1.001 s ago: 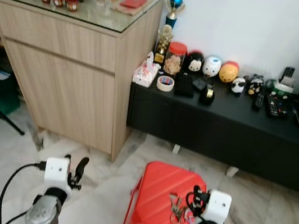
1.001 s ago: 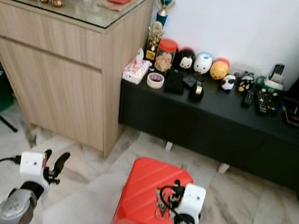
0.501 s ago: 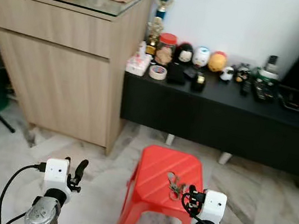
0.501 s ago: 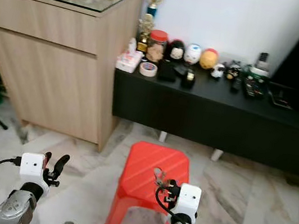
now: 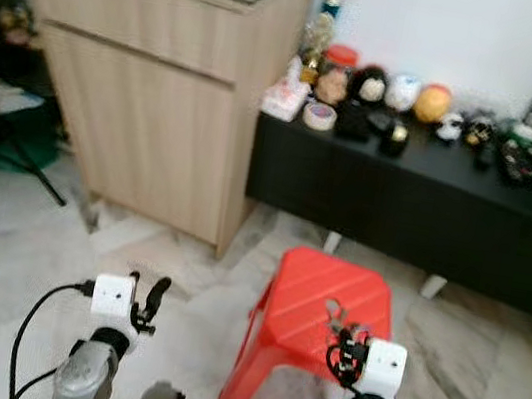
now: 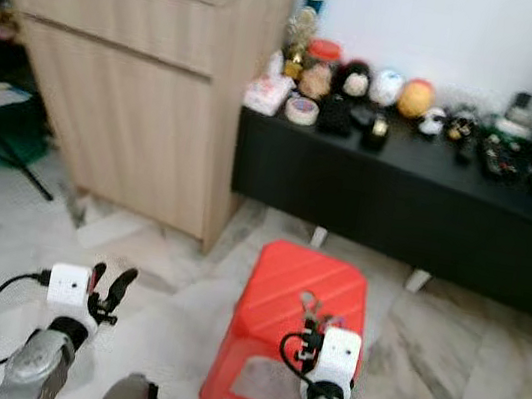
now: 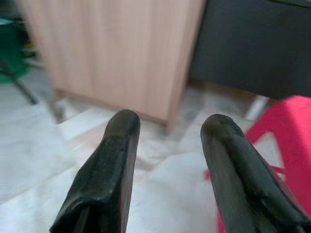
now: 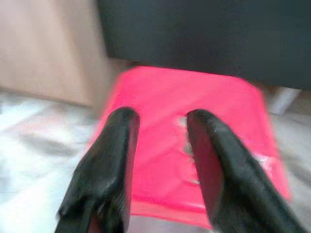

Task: Hang keys on a hook

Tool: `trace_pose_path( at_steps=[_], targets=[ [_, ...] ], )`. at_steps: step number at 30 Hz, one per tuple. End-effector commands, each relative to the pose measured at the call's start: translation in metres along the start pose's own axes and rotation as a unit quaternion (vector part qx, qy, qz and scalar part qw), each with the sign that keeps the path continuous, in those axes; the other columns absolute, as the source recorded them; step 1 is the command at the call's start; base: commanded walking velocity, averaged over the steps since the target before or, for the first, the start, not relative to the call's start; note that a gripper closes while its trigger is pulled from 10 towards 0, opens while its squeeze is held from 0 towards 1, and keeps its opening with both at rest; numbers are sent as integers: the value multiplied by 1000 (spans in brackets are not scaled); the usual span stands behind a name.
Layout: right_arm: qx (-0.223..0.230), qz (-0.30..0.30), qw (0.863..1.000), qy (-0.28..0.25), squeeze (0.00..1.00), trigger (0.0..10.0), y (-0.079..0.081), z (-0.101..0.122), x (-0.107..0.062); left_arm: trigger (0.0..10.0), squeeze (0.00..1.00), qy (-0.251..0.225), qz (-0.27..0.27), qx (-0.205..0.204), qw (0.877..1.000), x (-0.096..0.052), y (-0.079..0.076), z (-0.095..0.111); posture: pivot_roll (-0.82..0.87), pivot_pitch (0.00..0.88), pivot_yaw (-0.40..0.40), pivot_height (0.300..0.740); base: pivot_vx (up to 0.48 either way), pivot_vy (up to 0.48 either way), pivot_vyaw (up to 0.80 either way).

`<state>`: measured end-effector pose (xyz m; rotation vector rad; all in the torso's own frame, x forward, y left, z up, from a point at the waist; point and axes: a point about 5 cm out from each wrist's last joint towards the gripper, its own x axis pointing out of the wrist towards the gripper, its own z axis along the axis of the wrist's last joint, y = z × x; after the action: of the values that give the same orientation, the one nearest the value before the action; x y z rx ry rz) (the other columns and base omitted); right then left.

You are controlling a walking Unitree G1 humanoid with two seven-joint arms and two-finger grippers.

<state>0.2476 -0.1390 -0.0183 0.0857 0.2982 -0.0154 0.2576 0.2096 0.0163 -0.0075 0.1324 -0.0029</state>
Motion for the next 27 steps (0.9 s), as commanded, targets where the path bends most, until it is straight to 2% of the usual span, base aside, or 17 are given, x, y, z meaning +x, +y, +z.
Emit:
trace_pose_path(
  at_steps=[1,16,20,27],
  targets=[
    [4,-13,1000,0,0,10000,-8,-1,-2,10000,0,6,-9,-2,1000,0,-5,-2,80,0,-78,650,266,0,0],
    [11,-31,999,7,0,10000,-10,1,2,10000,0,7,-17,2,1000,2,-6,-1,79,0,-74,650,285,0,0],
    [15,-33,999,9,0,10000,-10,1,2,10000,0,7,-18,2,1000,2,-6,-1,77,0,-72,650,305,0,-558],
    [5,-21,1000,4,0,10000,-9,2,2,10000,0,7,-20,3,1000,2,-7,-1,78,0,-72,650,304,0,0]
  ],
)
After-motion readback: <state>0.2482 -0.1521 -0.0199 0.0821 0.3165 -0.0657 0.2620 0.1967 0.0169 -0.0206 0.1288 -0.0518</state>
